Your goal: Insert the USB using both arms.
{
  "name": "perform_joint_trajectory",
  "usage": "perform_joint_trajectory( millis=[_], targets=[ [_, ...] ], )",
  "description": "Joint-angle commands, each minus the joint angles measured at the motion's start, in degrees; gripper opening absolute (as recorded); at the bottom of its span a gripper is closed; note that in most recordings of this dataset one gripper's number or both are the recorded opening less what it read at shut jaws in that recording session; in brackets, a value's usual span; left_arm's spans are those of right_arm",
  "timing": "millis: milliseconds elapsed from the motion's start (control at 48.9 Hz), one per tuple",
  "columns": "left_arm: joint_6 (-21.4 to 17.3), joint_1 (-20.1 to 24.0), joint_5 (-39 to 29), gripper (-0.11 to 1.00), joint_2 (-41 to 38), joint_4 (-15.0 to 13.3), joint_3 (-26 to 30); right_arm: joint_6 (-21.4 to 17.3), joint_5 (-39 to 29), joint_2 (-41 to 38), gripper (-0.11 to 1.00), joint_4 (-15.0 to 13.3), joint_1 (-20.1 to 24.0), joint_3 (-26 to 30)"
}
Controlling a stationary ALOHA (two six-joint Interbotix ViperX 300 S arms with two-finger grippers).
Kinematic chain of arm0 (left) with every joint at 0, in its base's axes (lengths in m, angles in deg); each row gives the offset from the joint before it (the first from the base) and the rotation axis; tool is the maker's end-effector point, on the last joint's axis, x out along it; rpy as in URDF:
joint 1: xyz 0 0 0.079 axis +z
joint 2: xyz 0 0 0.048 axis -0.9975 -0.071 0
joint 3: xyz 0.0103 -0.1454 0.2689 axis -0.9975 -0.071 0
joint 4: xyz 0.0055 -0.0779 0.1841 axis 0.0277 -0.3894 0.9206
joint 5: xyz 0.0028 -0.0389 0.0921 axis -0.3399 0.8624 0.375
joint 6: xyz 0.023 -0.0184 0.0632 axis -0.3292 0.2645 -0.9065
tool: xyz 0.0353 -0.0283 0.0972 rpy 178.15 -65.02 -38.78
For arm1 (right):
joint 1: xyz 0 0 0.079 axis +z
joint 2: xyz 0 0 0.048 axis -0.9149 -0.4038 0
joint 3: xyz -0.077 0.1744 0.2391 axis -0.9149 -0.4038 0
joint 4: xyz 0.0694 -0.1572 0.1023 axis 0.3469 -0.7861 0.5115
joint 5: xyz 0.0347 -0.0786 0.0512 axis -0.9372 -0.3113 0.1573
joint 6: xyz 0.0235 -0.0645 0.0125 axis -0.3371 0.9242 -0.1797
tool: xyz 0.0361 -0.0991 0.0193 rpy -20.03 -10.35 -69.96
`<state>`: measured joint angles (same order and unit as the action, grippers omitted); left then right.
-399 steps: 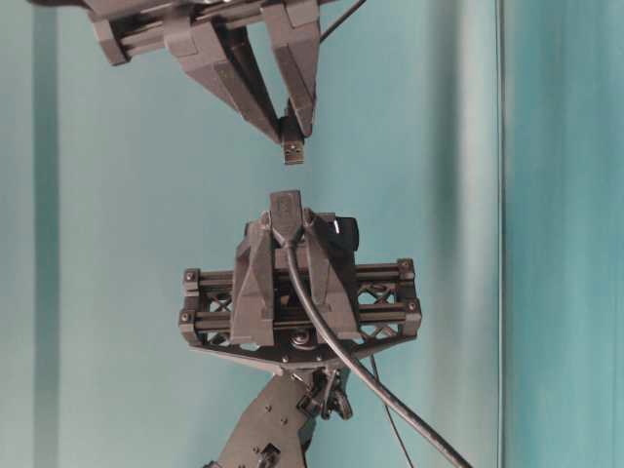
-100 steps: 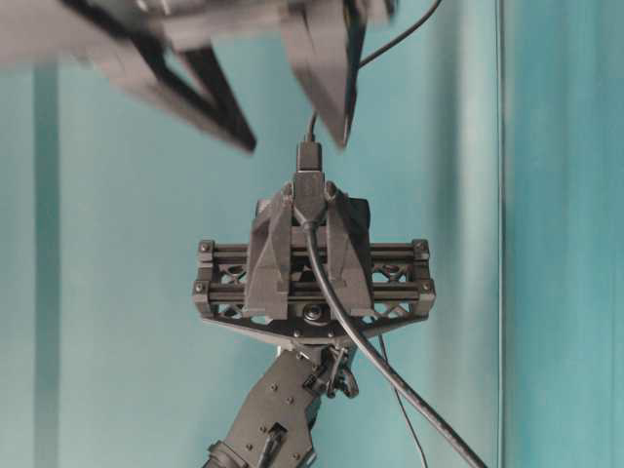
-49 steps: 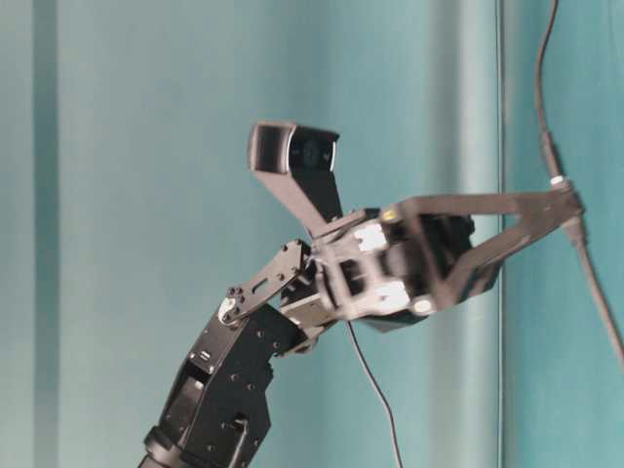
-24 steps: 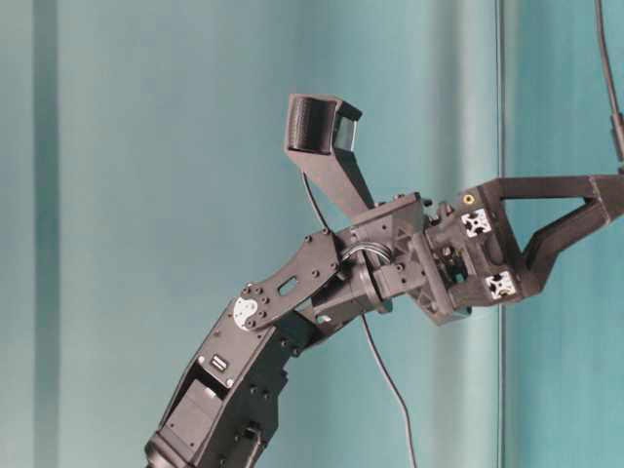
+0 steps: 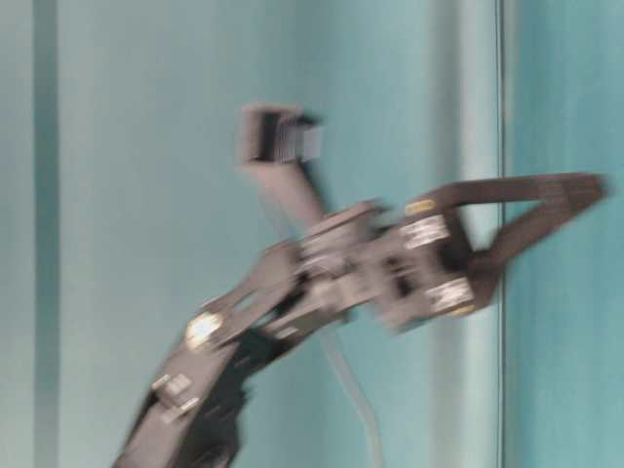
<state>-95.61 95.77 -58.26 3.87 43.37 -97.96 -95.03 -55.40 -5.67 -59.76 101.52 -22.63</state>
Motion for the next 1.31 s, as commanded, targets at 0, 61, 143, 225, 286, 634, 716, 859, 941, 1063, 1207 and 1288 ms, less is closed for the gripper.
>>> perform_joint_trajectory(
  millis=[0,61,143,225,286,634,716,859,941,1063,1207,1288],
  targets=[
    [1.8,-0.2,1.4,0.77,6.0,0.2,-1.4,-0.7,1.4,0.4,0.79,-0.5,0.0,-0.4],
    [3.2,-0.2,3.0,0.77,8.7,0.2,-3.3,-0.8,2.5,1.1,0.79,-1.5,0.0,-1.1],
    [4.5,-0.2,5.7,0.77,12.6,0.2,-6.0,-0.9,3.9,2.4,0.79,-3.0,0.0,-1.9],
    [4.6,-0.3,9.2,0.77,16.7,0.2,-8.8,-1.1,5.0,4.3,0.79,-3.6,0.0,-2.9],
    [4.6,-0.3,11.8,0.77,19.6,0.2,-10.5,-1.2,5.9,5.9,0.79,-3.7,0.0,-3.9],
    [4.0,-1.1,27.6,0.77,39.6,0.2,-25.0,-1.8,10.3,8.1,0.79,-4.5,-2.5,-7.7],
    [3.9,-2.1,34.6,0.77,45.9,0.2,-30.1,-1.5,12.4,7.0,0.79,-4.5,-5.5,-8.1],
    [3.9,-3.4,42.8,0.77,54.1,0.2,-36.7,-0.9,22.1,4.7,0.79,-4.5,-15.6,-9.2],
    [3.9,-3.5,43.3,0.77,56.5,0.3,-39.0,-1.0,29.8,4.0,0.79,-4.5,-22.9,-10.3],
    [3.9,-3.6,43.8,0.77,58.1,0.2,-41.0,0.4,42.6,3.8,0.79,-4.5,-34.3,-11.6],
    [4.0,-3.6,44.9,0.77,57.8,0.2,-42.1,3.3,56.1,3.8,0.79,-4.5,-45.0,-13.2],
    [4.0,-3.7,46.1,0.76,58.0,0.2,-43.2,3.9,61.0,3.8,0.79,-4.5,-46.8,-14.6]
  ],
)
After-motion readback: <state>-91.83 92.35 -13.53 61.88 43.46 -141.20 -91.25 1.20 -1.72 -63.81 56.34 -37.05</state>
